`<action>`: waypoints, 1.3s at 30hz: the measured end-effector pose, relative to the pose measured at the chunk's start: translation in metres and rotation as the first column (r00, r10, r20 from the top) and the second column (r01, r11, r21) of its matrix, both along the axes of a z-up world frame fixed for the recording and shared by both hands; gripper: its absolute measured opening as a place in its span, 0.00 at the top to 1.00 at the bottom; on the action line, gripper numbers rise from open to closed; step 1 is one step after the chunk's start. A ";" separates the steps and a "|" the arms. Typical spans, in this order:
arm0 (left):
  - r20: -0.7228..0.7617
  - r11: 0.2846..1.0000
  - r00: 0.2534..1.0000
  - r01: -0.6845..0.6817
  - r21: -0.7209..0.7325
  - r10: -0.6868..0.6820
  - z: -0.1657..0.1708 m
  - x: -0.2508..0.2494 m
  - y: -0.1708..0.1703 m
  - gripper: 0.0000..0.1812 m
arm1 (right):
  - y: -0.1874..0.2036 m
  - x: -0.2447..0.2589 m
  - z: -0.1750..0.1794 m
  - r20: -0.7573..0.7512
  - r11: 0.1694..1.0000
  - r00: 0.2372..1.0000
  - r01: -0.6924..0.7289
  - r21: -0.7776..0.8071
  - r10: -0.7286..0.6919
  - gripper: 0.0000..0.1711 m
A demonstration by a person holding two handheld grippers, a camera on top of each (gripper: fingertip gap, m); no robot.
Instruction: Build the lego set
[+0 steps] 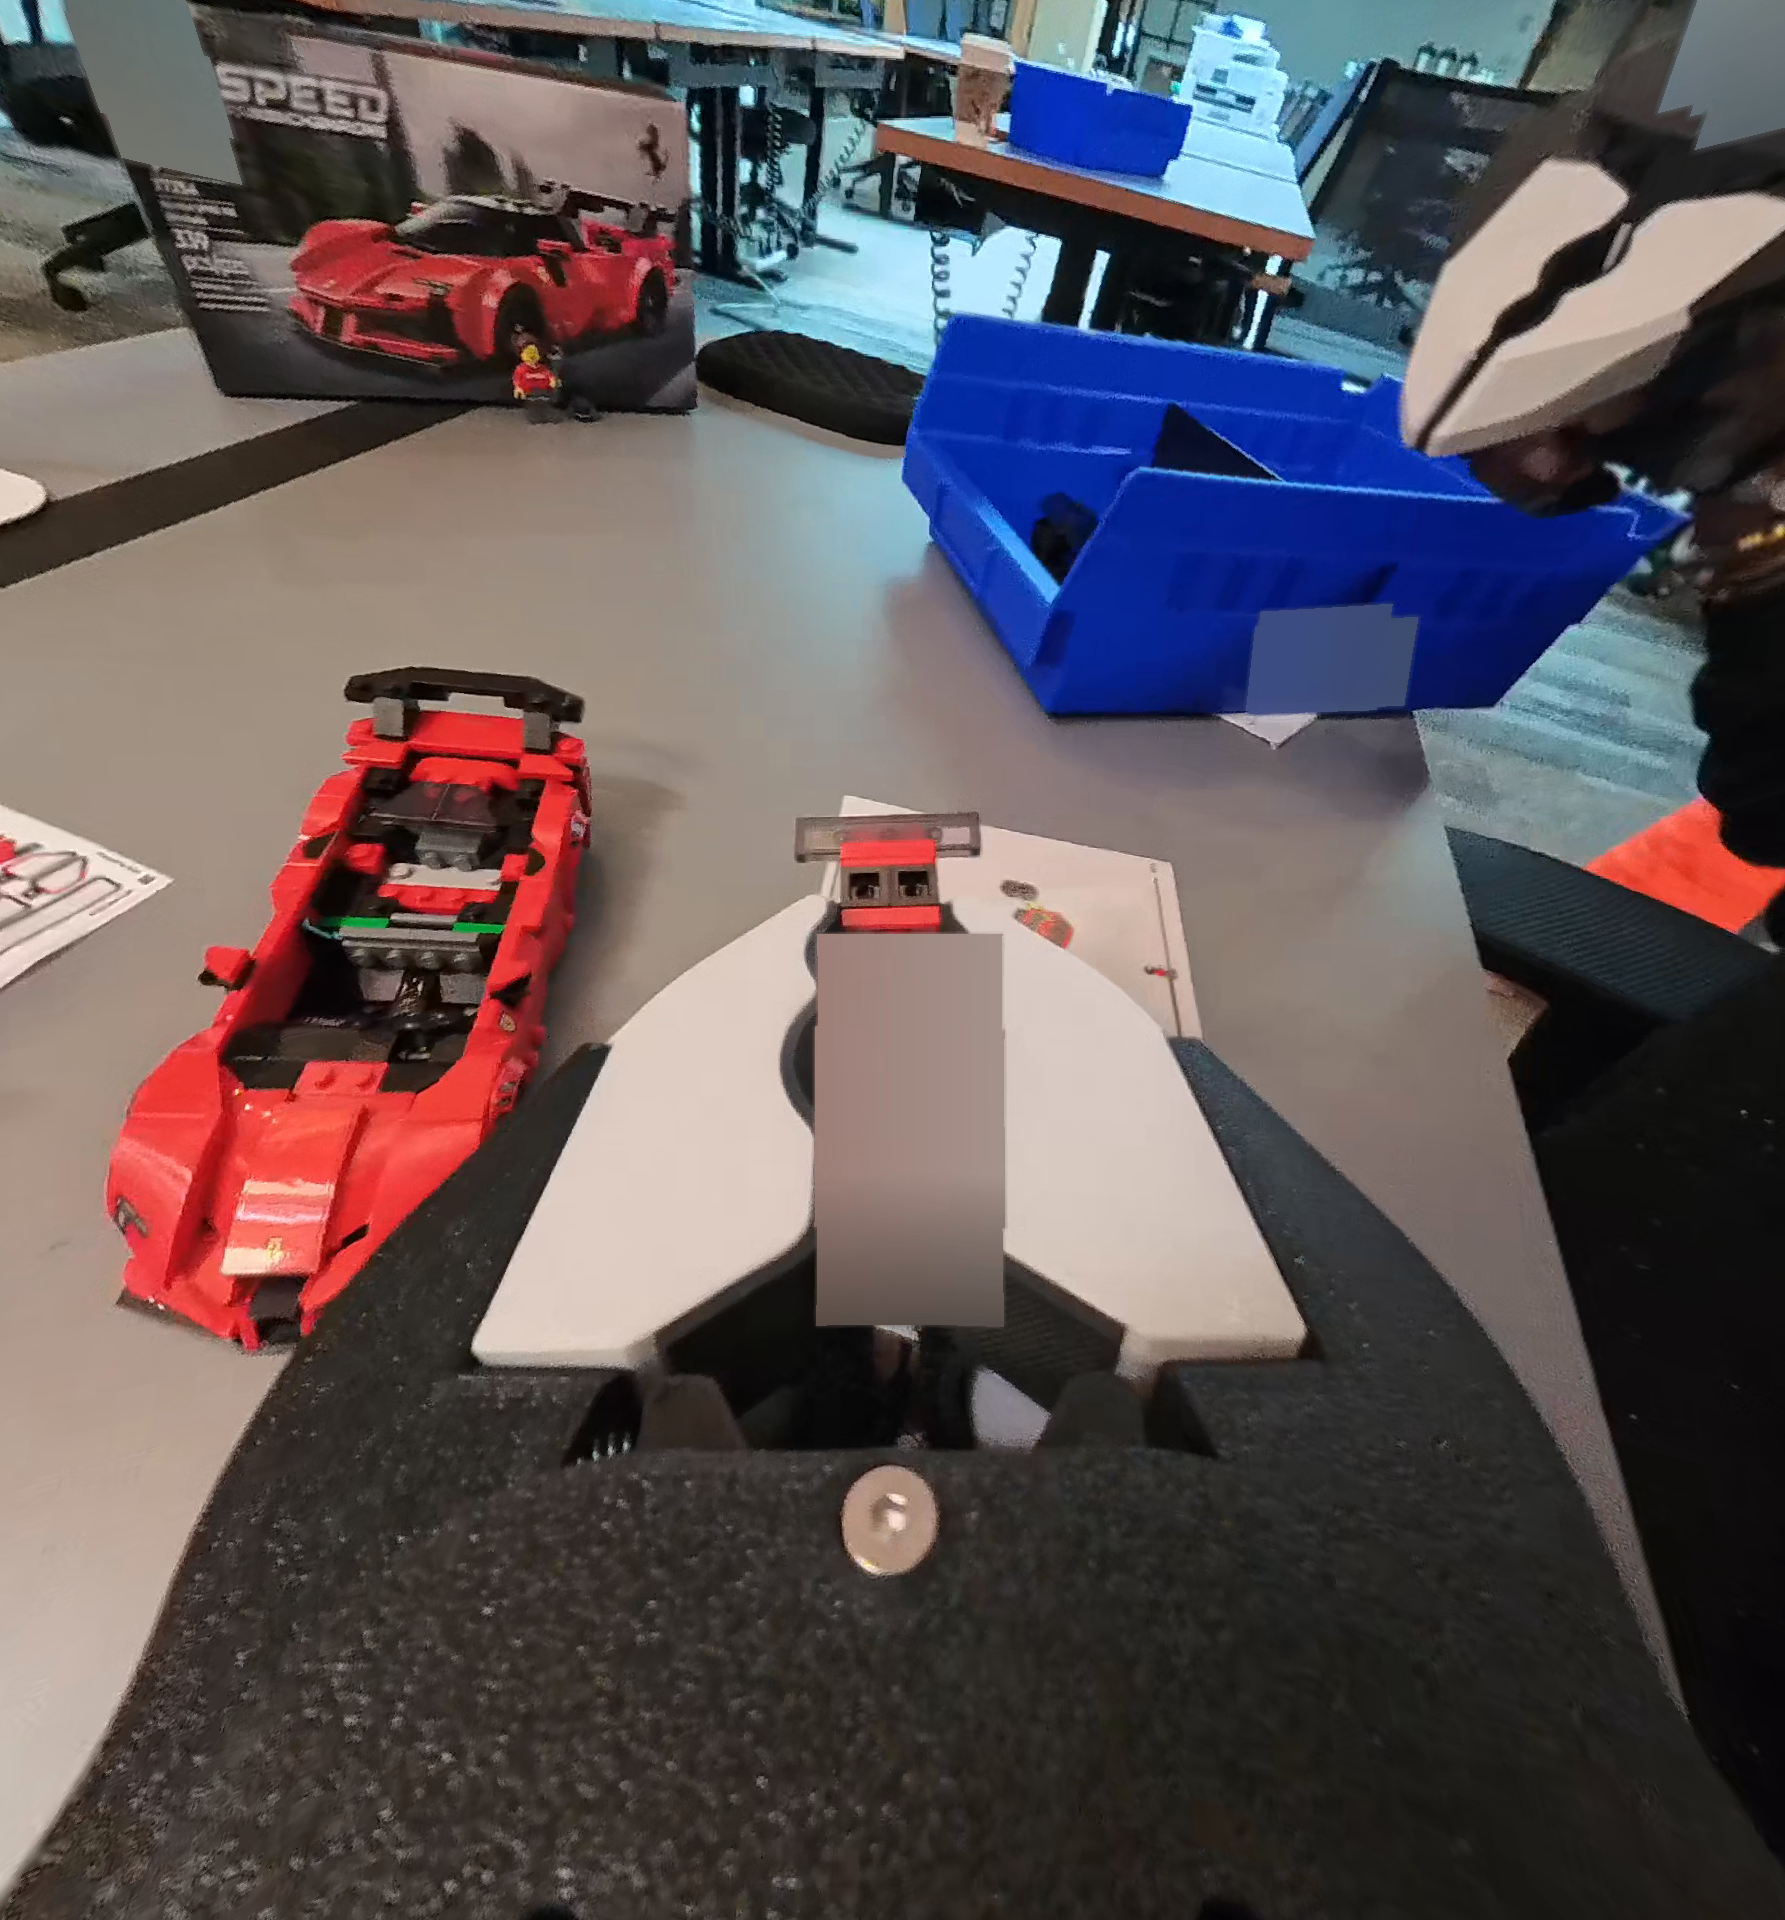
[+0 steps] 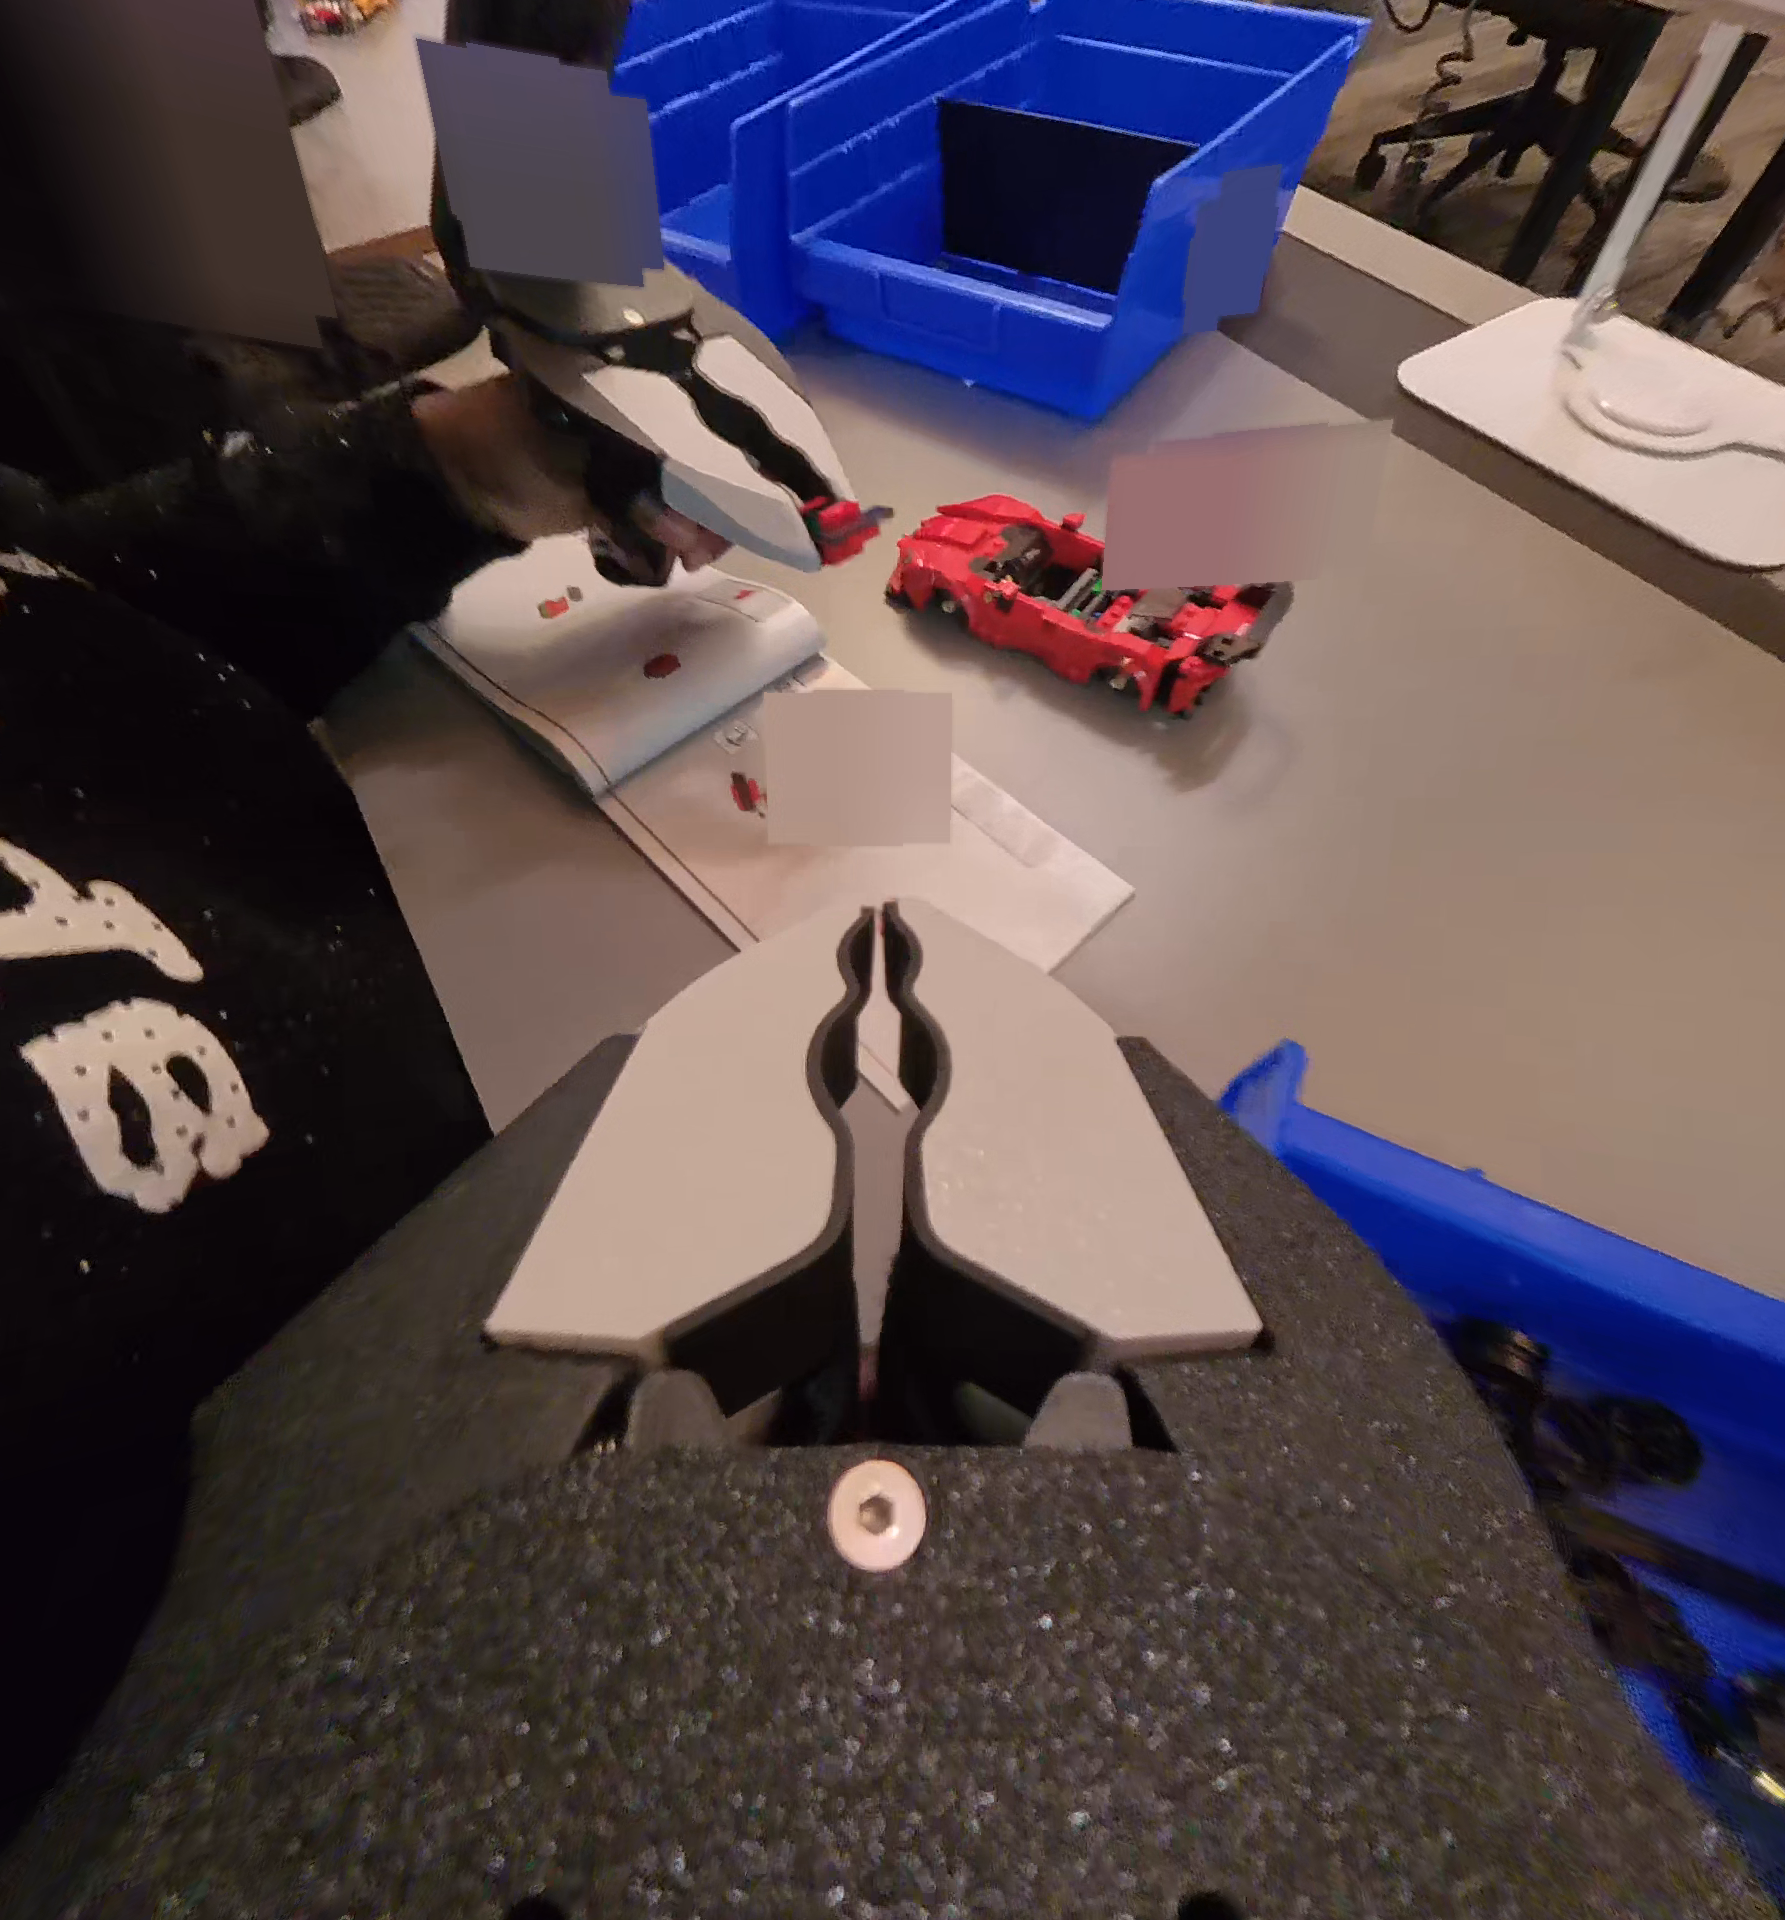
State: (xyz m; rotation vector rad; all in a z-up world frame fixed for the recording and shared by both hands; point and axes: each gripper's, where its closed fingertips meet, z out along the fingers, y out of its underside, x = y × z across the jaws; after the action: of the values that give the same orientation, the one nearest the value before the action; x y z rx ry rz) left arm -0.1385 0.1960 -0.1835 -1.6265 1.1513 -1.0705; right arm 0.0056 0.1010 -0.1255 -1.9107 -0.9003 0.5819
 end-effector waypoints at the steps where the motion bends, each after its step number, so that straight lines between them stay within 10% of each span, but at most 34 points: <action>1: 0.006 1.000 1.000 -0.004 -0.012 0.004 -0.002 -0.001 0.001 0.91 | 0.001 -0.010 -0.004 -0.008 1.000 1.000 -0.006 -0.024 0.006 0.96; 12: -0.009 0.993 0.993 -0.115 0.033 0.115 -0.009 -0.018 0.021 0.91 | 0.014 -0.051 -0.116 0.055 0.912 0.998 0.025 -0.409 -0.003 0.71; 39: -0.011 0.994 0.994 -0.113 -0.010 0.113 -0.016 -0.020 0.021 0.91 | 0.016 -0.055 -0.131 0.172 0.918 0.984 0.023 -0.397 0.050 0.66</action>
State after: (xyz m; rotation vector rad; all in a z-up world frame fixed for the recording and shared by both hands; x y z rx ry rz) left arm -0.1588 0.2174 -0.1999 -1.6863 1.0488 -0.9982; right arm -0.0497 0.1168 -0.2564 -2.3566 -0.9640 0.6462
